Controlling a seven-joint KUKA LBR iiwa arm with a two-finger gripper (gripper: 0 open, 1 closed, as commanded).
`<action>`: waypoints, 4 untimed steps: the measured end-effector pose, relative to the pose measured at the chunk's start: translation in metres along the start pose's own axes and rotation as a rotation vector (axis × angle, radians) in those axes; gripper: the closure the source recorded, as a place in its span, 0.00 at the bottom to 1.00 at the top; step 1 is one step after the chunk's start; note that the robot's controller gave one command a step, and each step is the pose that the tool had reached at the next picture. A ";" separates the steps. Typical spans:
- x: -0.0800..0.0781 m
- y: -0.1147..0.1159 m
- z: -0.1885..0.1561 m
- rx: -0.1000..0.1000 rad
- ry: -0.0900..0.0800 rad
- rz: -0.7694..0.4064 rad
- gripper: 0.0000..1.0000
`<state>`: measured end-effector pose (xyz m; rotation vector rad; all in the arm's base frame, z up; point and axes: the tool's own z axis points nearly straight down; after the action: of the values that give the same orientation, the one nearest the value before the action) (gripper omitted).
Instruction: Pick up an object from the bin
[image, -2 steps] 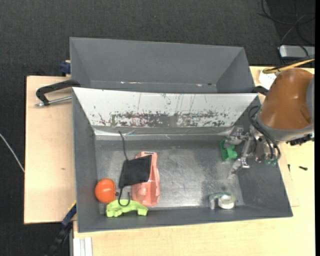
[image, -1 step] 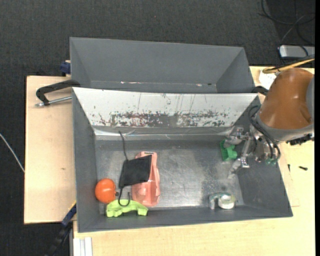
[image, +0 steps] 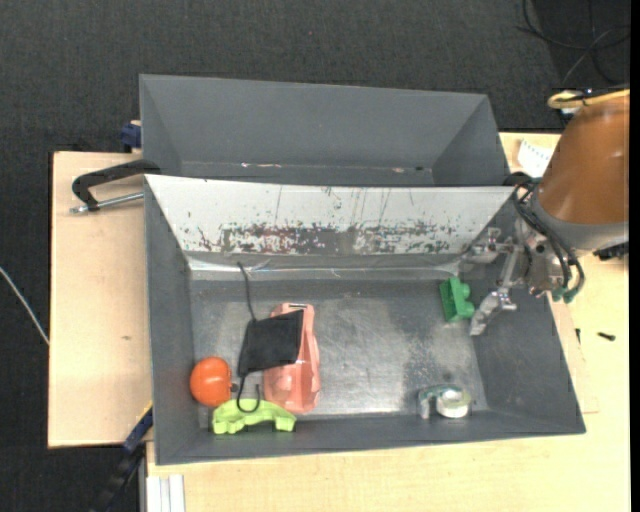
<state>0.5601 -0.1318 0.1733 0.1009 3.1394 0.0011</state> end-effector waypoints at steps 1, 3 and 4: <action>-0.005 -0.001 0.085 -0.004 -0.021 0.232 1.00; -0.001 -0.001 0.058 0.000 -0.004 0.243 1.00; -0.003 -0.001 0.016 0.000 -0.009 0.249 1.00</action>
Offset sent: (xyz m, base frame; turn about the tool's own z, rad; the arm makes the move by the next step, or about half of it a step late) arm 0.0000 0.0000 0.0000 0.0000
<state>0.5628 -0.1334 0.1572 0.4885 3.0937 0.0005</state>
